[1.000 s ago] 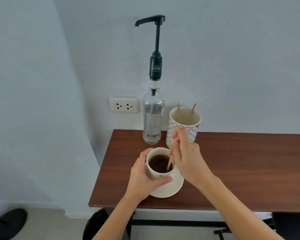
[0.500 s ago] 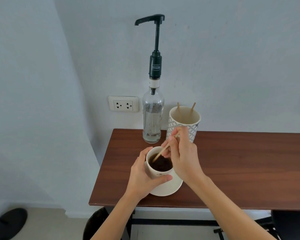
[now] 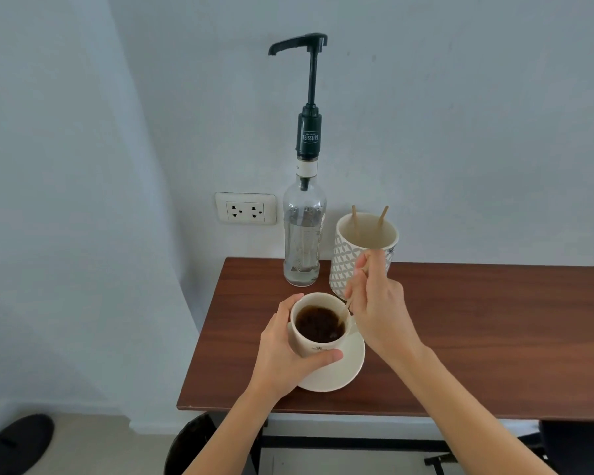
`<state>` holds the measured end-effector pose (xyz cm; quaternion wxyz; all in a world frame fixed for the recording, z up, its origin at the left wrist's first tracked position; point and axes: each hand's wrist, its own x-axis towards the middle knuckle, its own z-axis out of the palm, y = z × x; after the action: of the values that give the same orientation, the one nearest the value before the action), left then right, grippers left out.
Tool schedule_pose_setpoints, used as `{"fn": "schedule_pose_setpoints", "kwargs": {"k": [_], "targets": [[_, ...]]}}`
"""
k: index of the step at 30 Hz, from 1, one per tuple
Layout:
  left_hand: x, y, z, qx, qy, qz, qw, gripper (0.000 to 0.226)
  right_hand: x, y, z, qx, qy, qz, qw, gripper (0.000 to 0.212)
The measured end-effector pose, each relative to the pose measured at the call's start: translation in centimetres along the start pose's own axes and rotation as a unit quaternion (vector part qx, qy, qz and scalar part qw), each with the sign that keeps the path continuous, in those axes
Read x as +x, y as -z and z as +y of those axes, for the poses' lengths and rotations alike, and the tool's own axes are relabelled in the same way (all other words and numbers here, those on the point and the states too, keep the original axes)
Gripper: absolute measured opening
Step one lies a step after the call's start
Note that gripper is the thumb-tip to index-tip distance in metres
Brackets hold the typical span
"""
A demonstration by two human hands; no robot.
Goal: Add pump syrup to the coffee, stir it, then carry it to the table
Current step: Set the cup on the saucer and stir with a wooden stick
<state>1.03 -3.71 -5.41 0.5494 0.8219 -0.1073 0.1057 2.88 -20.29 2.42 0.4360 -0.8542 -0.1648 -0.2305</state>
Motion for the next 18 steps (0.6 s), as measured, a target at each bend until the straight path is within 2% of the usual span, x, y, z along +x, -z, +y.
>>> {"fn": "schedule_pose_setpoints", "kwargs": {"k": [4, 9, 11, 13, 18], "targets": [[0.1, 0.0, 0.0, -0.003, -0.005, -0.001, 1.000, 0.094, -0.2, -0.7, -0.8, 0.084, -0.045, -0.019, 0.995, 0.019], [-0.1, 0.0, 0.0, -0.002, 0.000, 0.002, 1.000, 0.094, 0.4, -0.1, 0.2, 0.018, -0.023, 0.006, 1.000, 0.021], [0.0, 0.0, 0.0, -0.005, -0.001, 0.001, 1.000, 0.093, 0.1, 0.0, -0.2, 0.049, -0.051, -0.011, 0.997, 0.023], [0.0, 0.0, -0.1, -0.011, -0.001, -0.002, 1.000, 0.090, -0.1, -0.6, -0.6, 0.083, -0.066, -0.032, 0.994, 0.016], [-0.1, 0.0, -0.1, -0.013, 0.006, -0.003, 1.000, 0.090, 0.6, -0.1, 0.2, 0.030, -0.051, 0.007, 0.998, 0.017]]}}
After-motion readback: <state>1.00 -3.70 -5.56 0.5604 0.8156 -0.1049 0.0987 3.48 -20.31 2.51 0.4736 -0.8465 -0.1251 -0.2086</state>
